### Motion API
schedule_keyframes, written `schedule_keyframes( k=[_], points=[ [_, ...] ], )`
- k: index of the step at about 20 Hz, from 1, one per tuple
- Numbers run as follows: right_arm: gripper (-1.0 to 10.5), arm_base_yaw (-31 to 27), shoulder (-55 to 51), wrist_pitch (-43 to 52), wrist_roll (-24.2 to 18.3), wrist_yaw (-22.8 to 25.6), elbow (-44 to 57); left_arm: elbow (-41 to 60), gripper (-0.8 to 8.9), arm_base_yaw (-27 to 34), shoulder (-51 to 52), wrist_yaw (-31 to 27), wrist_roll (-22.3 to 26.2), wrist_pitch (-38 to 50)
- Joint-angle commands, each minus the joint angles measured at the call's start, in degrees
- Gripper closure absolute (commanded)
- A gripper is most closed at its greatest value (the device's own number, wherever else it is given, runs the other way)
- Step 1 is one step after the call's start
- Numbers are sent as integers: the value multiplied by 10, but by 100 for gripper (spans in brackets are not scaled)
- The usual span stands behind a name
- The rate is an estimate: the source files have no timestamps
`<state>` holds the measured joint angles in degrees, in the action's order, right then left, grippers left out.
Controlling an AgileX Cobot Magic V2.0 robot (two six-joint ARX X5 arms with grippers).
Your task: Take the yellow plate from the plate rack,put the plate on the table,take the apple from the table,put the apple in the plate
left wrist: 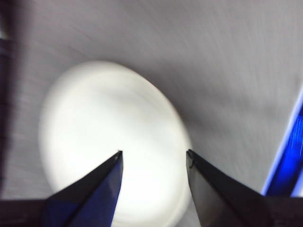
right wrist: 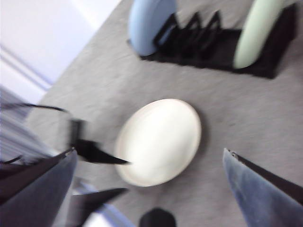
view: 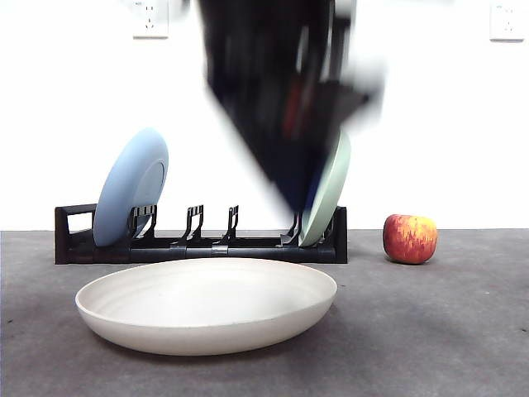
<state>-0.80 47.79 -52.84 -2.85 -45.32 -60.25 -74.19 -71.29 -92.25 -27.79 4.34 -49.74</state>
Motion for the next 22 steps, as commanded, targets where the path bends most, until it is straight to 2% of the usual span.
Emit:
schedule_keyframes(
  k=[1, 5, 8, 13, 15, 20, 22],
  points=[
    [348, 1, 4, 23, 3, 55, -2, -29, 584, 19, 61, -1, -52, -4],
    [348, 1, 22, 55, 9, 130, -2, -57, 587, 46, 156, -1, -102, -2],
    [348, 1, 50, 96, 14, 169, -2, -68, 594, 61, 230, -1, -127, 6],
    [348, 1, 123, 171, 17, 188, -3, -68, 596, 66, 338, -2, -137, 15],
    [348, 1, 184, 198, 18, 206, -15, -68, 598, 66, 386, 10, -142, 3],
    [348, 23, 367, 198, 5, 254, -117, -68, 598, 66, 442, 103, -148, -43],
    [348, 43, 434, 196, -2, 262, -169, -68, 598, 66, 443, 103, -148, -61]
  ],
)
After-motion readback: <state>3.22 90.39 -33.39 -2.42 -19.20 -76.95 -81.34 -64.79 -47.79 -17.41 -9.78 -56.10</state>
